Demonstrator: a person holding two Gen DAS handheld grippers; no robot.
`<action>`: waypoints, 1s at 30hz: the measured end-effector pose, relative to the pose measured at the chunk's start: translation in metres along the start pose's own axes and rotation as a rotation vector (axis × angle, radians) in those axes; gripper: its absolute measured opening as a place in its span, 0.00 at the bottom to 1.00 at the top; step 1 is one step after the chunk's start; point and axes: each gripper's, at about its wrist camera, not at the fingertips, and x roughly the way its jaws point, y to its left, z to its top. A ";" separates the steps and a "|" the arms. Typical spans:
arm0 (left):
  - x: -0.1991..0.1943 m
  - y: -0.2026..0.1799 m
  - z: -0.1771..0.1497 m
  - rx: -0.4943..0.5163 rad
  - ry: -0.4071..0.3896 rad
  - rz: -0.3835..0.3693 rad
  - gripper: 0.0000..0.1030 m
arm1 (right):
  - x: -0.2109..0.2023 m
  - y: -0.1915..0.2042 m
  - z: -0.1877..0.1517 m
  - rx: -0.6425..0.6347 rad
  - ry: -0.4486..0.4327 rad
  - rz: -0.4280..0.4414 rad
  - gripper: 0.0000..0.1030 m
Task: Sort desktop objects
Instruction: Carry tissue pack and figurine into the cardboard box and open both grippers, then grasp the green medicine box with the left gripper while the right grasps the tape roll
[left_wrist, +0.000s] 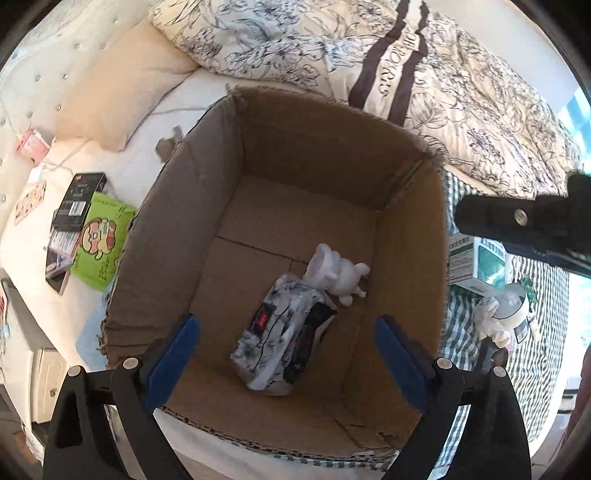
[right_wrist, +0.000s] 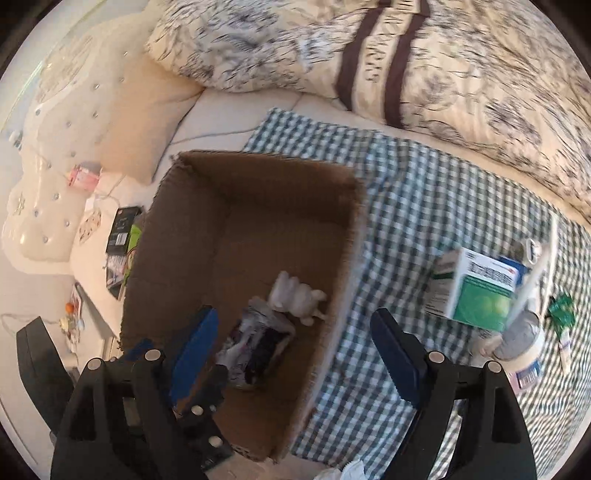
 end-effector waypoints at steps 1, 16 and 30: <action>-0.002 -0.005 0.001 0.003 -0.006 -0.002 0.95 | -0.004 -0.007 -0.002 0.016 -0.006 -0.005 0.82; -0.017 -0.120 -0.006 0.139 -0.033 -0.064 0.95 | -0.074 -0.127 -0.064 0.255 -0.113 -0.121 0.82; 0.010 -0.228 -0.002 0.242 -0.008 -0.050 0.95 | -0.106 -0.243 -0.142 0.440 -0.107 -0.174 0.82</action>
